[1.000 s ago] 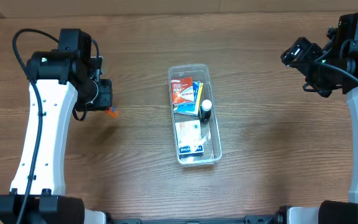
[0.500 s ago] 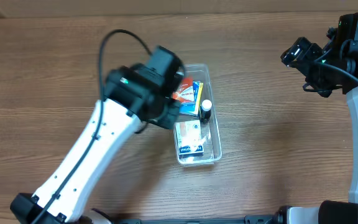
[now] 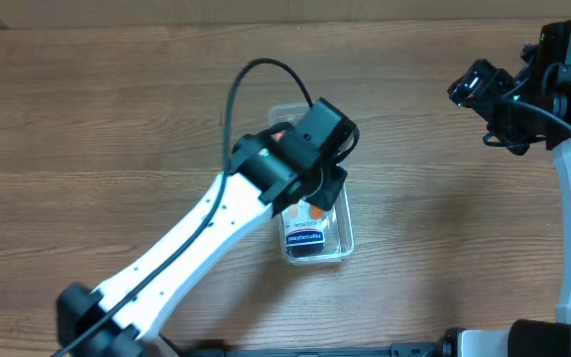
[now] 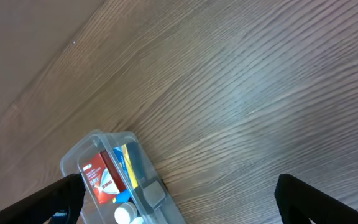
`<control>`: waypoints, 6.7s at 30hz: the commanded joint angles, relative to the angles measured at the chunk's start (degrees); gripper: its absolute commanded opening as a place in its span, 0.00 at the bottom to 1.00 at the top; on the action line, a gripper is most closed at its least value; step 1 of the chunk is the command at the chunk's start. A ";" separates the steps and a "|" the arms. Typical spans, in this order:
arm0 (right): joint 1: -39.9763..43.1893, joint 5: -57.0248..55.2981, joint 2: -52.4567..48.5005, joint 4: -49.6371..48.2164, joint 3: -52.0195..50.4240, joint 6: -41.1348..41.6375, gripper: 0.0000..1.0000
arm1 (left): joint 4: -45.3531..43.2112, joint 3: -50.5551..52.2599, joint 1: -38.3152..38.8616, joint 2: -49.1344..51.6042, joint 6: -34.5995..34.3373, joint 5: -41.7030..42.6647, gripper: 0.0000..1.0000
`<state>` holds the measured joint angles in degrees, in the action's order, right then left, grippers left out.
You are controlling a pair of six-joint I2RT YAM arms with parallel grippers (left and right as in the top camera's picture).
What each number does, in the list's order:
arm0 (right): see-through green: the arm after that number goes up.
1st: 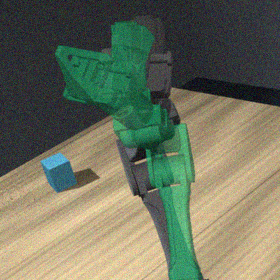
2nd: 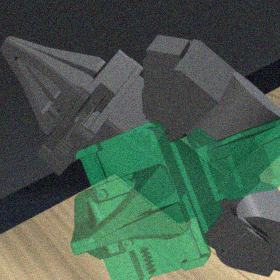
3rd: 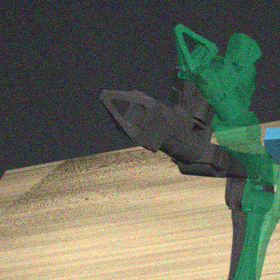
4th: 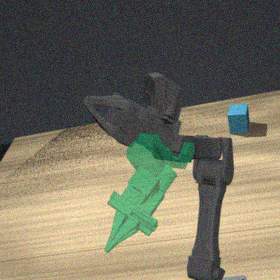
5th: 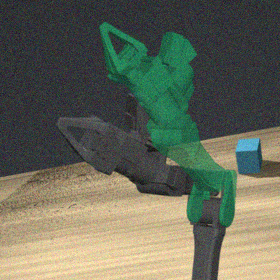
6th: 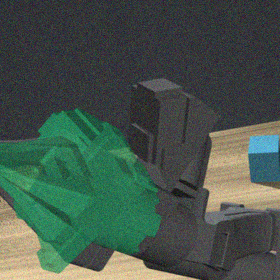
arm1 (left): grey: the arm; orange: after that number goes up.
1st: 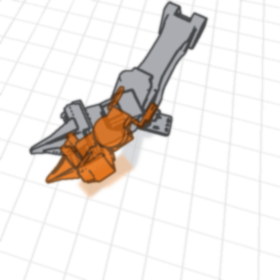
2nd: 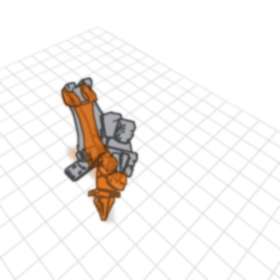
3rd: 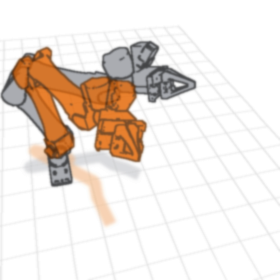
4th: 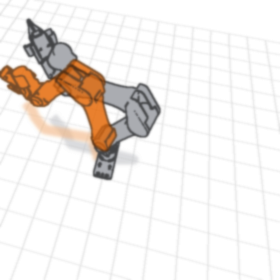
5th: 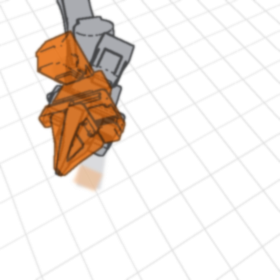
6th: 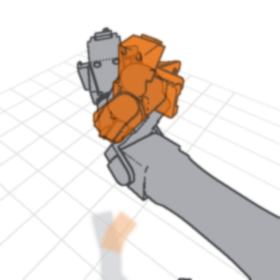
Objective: Pack container
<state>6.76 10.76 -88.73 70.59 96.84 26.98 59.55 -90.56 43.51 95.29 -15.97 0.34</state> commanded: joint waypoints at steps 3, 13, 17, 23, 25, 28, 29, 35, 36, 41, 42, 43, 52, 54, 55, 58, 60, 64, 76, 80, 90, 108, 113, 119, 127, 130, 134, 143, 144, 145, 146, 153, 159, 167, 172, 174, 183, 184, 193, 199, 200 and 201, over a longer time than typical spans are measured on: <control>0.07 0.46 0.11 -0.20 0.52 0.02 1.00 | -5.29 0.57 0.04 3.85 -0.11 -0.94 0.34; 0.07 0.46 0.11 -0.20 0.52 0.00 1.00 | -8.00 0.57 0.52 8.74 0.42 -0.94 0.33; 0.07 0.46 0.11 -0.20 0.52 0.00 1.00 | -9.09 0.57 0.57 10.73 0.81 -0.94 0.34; 0.07 0.46 0.11 -0.20 0.52 0.02 1.00 | -11.19 0.57 0.57 11.58 1.79 -0.94 0.34; 0.07 0.46 0.11 -0.20 0.52 0.02 1.00 | -12.61 0.48 0.57 11.54 2.25 -0.96 0.35; 0.07 0.46 0.11 -0.20 0.52 0.00 1.00 | -13.09 0.20 0.57 11.41 2.23 -0.85 0.35; 0.07 0.46 0.11 -0.20 0.52 0.02 1.00 | -13.05 0.07 0.57 11.34 2.23 -0.72 0.36; 0.07 0.46 0.11 -0.20 0.52 0.02 1.00 | -10.34 0.04 0.83 11.30 2.23 -0.11 0.55; 0.07 0.46 0.11 -0.20 0.52 0.00 1.00 | -9.44 -0.04 0.83 11.28 2.34 0.92 0.61; 0.07 0.46 0.11 -0.20 0.52 0.02 1.00 | -2.80 -2.86 0.26 9.64 3.15 2.05 0.70; 0.07 0.46 0.11 -0.20 0.52 0.02 1.00 | 0.44 -5.42 -0.31 8.55 3.28 1.84 0.70; 0.07 0.46 0.11 -0.20 0.52 0.00 1.00 | 2.08 -6.84 -0.66 7.91 3.28 1.49 0.70; 0.07 0.46 0.11 -0.20 0.52 0.02 1.00 | 23.69 -20.57 -10.03 -3.80 1.38 -13.22 0.70; 0.07 0.46 0.11 -0.20 0.52 0.02 1.00 | 27.76 -20.63 -13.14 -8.74 -0.09 -17.79 0.70; 0.07 0.46 0.11 -0.20 0.52 0.02 1.00 | 29.51 -20.61 -14.34 -11.13 -1.03 -19.47 0.69; 0.07 0.46 0.11 -0.20 0.52 0.02 1.00 | 32.89 -20.35 -16.28 -19.02 -3.93 -22.47 0.69; 0.07 0.46 0.11 -0.20 0.52 0.02 1.00 | 32.74 -19.50 -16.00 -24.76 -5.51 -22.34 0.75; 0.07 0.46 0.11 -0.20 0.52 0.00 1.00 | 31.01 -15.45 -14.97 -36.06 -9.38 -22.38 1.00; 0.07 0.46 0.11 -0.20 0.52 0.02 1.00 | 37.24 -12.55 -14.97 -48.17 -16.55 -21.84 1.00; 0.07 0.46 0.11 -0.20 0.52 0.02 1.00 | 36.68 -11.08 -14.97 -48.17 -15.02 -23.43 1.00; 0.07 0.46 0.11 -0.20 0.52 0.00 1.00 | 1.46 17.00 -20.24 -50.69 7.69 -10.36 1.00; 0.07 0.46 0.11 -0.20 0.52 0.02 1.00 | -34.07 70.14 -39.06 -81.09 12.28 11.47 1.00; 0.07 0.46 0.11 -0.20 0.52 0.02 1.00 | -34.03 75.58 -39.06 -87.89 12.13 12.09 1.00; 0.07 0.46 0.11 -0.20 0.52 0.00 1.00 | -34.14 80.19 -39.04 -92.24 12.11 12.81 1.00; 0.07 0.46 0.11 -0.20 0.52 0.00 1.00 | -34.56 83.34 -38.99 -95.01 12.15 12.66 1.00; 0.07 0.46 0.11 -0.20 0.52 0.02 1.00 | -34.53 83.34 -38.99 -94.97 12.15 12.63 1.00; 0.07 0.46 0.11 -0.20 0.52 0.00 1.00 | -34.53 83.34 -38.99 -94.97 12.15 12.63 1.00; 0.07 0.46 0.11 -0.20 0.52 0.00 1.00 | -34.53 83.34 -38.99 -94.97 12.15 12.63 1.00; 0.07 0.46 0.11 -0.20 0.52 0.00 1.00 | -34.53 83.34 -38.99 -94.97 12.15 12.63 1.00; 0.07 0.46 0.11 -0.20 0.52 0.00 1.00 | -34.53 83.34 -38.99 -94.97 12.15 12.63 1.00; 0.07 0.46 0.11 -0.20 0.52 0.00 1.00 | -34.53 83.34 -38.99 -94.97 12.15 12.63 1.00; -1.29 -5.07 3.80 -0.55 -0.90 -0.50 1.00 | -34.53 83.34 -38.99 -94.97 12.15 12.63 1.00; -8.76 -9.18 17.62 -17.29 -13.03 -14.62 1.00 | -34.53 83.34 -38.99 -94.97 12.15 12.63 1.00; -11.50 -10.93 42.58 -35.69 -43.78 -21.92 1.00 | -34.53 83.34 -38.99 -94.97 12.15 12.63 1.00; -10.08 -12.41 63.84 -39.41 -64.85 -21.90 1.00 | -34.53 83.34 -38.99 -94.97 12.15 12.63 1.00; -9.73 -12.41 70.23 -39.50 -70.34 -21.90 1.00 | -34.53 83.34 -38.99 -94.97 12.15 12.63 1.00; -8.94 -11.98 86.79 -39.52 -84.74 -21.88 1.00 | -34.53 83.34 -38.99 -94.97 12.15 12.63 1.00; -8.94 -12.00 87.67 -39.58 -85.64 -21.88 1.00 | -34.53 83.34 -38.99 -94.97 12.15 12.63 1.00; -8.94 -12.02 88.56 -43.71 -89.15 -21.88 1.00 | -34.53 83.34 -38.99 -94.97 12.15 12.63 1.00; -8.94 -12.02 88.56 -43.71 -89.15 -21.90 1.00 | -34.53 83.34 -38.99 -94.97 12.15 12.63 1.00; -8.94 -12.00 88.56 -43.71 -89.15 -21.90 1.00 | -34.53 83.34 -38.99 -94.97 12.15 12.63 1.00; -8.94 -12.02 88.56 -43.71 -89.15 -21.90 1.00 | -34.53 83.34 -38.99 -94.97 12.15 12.63 1.00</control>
<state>-2.61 -0.89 -0.89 27.40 8.19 5.69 25.21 -7.42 4.82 0.86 -5.32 12.08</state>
